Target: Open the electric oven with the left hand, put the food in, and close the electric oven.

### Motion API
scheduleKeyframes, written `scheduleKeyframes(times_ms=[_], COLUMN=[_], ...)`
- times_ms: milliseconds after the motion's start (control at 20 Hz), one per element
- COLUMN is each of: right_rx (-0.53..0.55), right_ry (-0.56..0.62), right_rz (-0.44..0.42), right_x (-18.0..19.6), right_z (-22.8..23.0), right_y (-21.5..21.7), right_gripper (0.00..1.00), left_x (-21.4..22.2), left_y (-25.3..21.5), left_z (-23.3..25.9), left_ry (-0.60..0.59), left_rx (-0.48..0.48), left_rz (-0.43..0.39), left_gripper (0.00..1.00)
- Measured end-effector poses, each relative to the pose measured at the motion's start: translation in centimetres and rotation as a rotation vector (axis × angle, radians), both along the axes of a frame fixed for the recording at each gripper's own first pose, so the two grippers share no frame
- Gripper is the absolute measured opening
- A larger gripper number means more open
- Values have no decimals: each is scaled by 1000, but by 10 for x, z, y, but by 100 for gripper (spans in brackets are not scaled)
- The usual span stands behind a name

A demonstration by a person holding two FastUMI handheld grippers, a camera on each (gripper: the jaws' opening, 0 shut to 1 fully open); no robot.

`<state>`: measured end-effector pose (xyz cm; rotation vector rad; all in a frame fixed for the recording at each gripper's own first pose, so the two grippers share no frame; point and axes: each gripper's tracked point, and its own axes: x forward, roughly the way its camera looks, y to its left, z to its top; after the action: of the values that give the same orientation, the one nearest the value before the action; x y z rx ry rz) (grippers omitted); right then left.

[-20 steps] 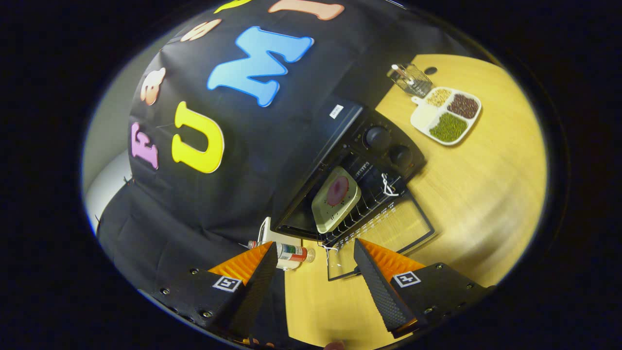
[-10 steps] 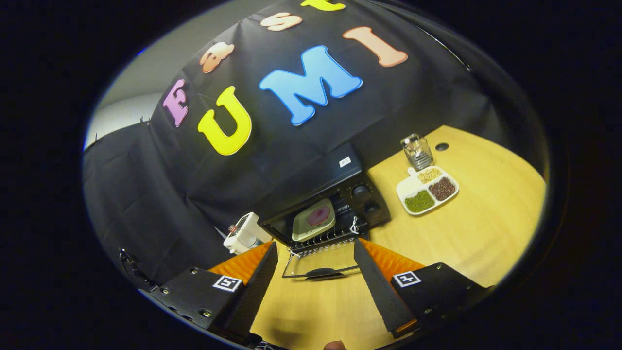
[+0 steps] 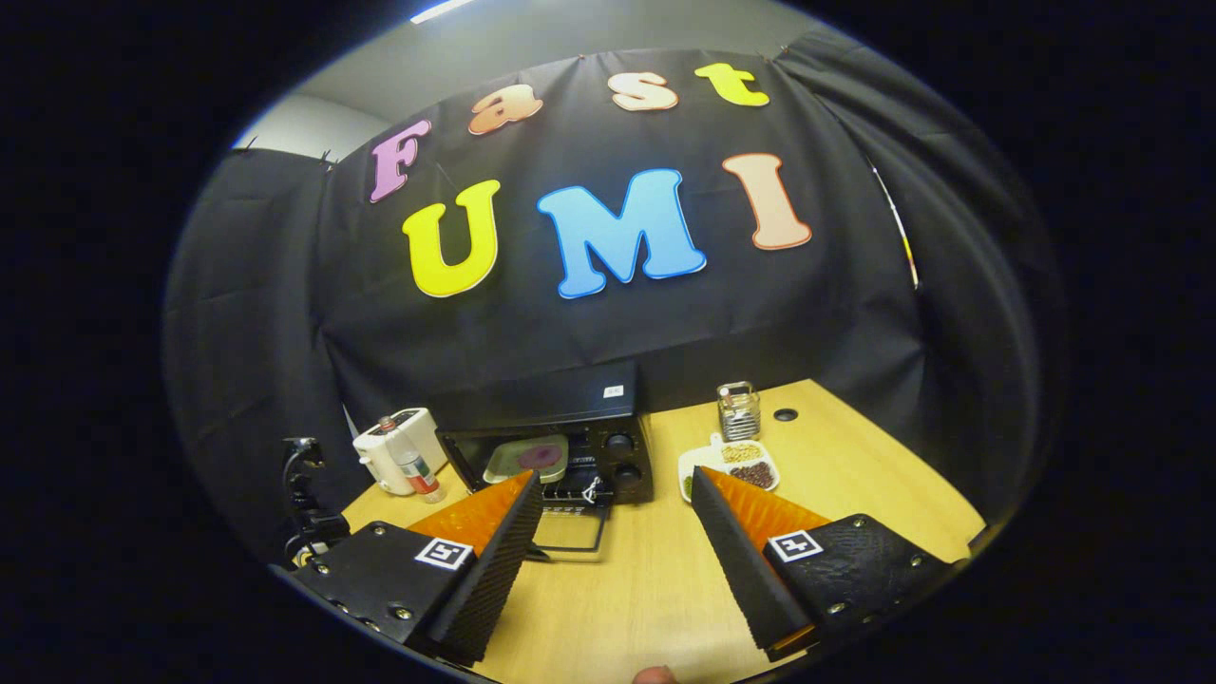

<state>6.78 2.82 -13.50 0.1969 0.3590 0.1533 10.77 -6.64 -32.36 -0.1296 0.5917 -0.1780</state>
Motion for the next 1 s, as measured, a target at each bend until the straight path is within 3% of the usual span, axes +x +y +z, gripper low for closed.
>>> scheduleKeyframes(times_ms=[550, 800, 1000], right_rx=[-174, -213, -225], right_ry=[-53, -30, -42], right_rz=[-211, -226, -214], right_x=[-14, -18, -18], right_z=[20, 16, 20], right_y=[-58, -60, -53], right_gripper=[98, 98, 98], left_x=[23, 32, 36], left_y=[-21, -23, -21], left_z=[-82, -78, -68], left_ry=[154, 131, 124], left_rx=[41, 104, 102], left_rz=[-65, -77, -28], left_gripper=[98, 98, 100])
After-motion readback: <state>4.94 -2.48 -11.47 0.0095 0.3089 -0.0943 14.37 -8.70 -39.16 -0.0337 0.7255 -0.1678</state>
